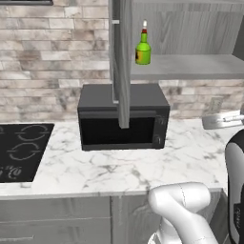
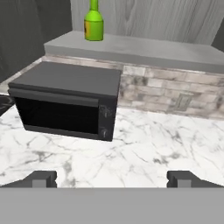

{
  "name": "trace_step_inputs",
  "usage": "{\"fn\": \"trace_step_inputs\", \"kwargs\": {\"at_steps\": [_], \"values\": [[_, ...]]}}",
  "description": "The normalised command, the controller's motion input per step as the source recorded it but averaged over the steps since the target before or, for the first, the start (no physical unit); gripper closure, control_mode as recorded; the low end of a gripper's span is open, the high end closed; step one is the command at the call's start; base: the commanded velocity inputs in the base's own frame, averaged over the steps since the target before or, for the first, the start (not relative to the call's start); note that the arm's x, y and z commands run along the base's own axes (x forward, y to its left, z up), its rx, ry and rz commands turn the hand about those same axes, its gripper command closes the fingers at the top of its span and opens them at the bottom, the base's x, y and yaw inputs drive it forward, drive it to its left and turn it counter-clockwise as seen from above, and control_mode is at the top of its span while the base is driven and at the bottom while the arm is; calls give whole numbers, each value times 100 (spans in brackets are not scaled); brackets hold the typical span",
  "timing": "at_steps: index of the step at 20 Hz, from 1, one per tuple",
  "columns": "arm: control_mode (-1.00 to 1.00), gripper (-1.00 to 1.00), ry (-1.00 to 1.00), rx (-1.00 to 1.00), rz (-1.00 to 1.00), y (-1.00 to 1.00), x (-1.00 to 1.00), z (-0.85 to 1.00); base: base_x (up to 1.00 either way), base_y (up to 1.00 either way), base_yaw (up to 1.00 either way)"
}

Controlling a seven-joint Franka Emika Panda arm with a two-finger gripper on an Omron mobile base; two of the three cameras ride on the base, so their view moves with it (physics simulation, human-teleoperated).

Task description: Move the cutting board and knife to the sink. Then move spray from the cabinet to the counter.

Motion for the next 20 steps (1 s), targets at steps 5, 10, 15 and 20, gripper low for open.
{"fn": "trace_step_inputs", "kwargs": {"at_steps": [5, 10, 15, 20], "values": [[-100, -100, -1, 0, 20, 0, 8, 0, 6, 0, 16], [-100, -100, -14, 1, 23, 0, 0, 22, 0, 0, 0], [-100, -100, -16, 0, 12, 0, 0, 40, 0, 0, 0], [-100, -100, -13, 0, 1, 7, 5, 13, 0, 0, 0]]}}
